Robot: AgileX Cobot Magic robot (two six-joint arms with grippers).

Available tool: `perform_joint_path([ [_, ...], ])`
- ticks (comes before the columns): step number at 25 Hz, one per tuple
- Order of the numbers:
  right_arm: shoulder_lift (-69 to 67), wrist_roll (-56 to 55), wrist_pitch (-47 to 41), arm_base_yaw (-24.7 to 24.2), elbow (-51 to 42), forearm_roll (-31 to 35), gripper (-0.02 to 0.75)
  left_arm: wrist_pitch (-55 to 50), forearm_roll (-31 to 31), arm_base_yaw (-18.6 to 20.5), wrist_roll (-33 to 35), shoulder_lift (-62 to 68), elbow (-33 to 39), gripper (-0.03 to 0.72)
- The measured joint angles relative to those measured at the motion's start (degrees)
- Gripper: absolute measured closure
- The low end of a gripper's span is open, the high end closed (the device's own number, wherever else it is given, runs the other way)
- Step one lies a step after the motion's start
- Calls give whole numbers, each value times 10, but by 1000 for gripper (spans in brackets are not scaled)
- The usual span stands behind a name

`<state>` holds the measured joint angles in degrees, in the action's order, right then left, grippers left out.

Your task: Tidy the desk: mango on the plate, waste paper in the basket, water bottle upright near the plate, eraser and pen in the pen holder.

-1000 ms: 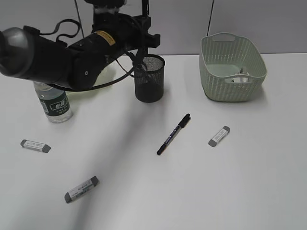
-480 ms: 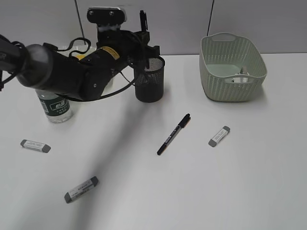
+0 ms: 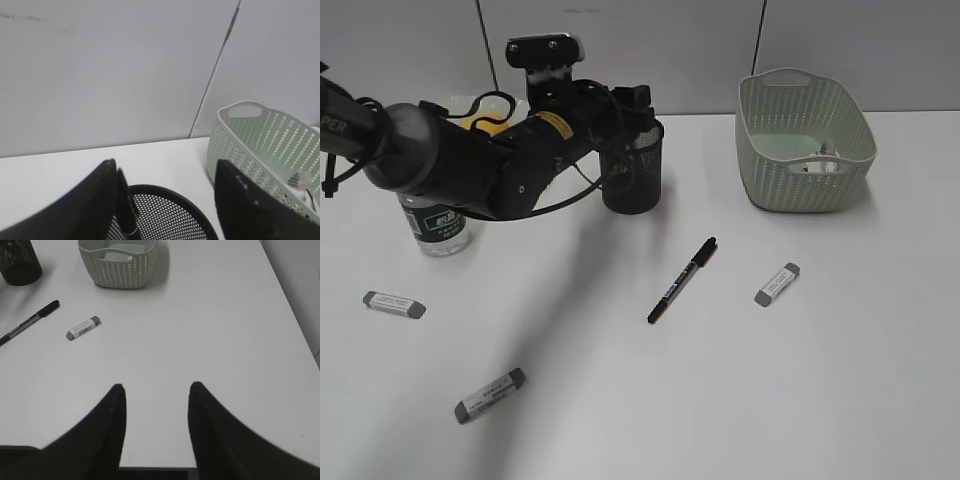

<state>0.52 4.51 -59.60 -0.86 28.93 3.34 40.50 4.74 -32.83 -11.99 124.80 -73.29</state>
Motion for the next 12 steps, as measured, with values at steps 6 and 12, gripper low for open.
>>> perform_joint_path([
  [6, 0, 0, 0, 0, 0, 0, 398, -39, -19, 2, -2, -16, 0, 192],
  [12, 0, 0, 0, 0, 0, 0, 398, -159, -99, 10, -2, -101, 0, 191],
])
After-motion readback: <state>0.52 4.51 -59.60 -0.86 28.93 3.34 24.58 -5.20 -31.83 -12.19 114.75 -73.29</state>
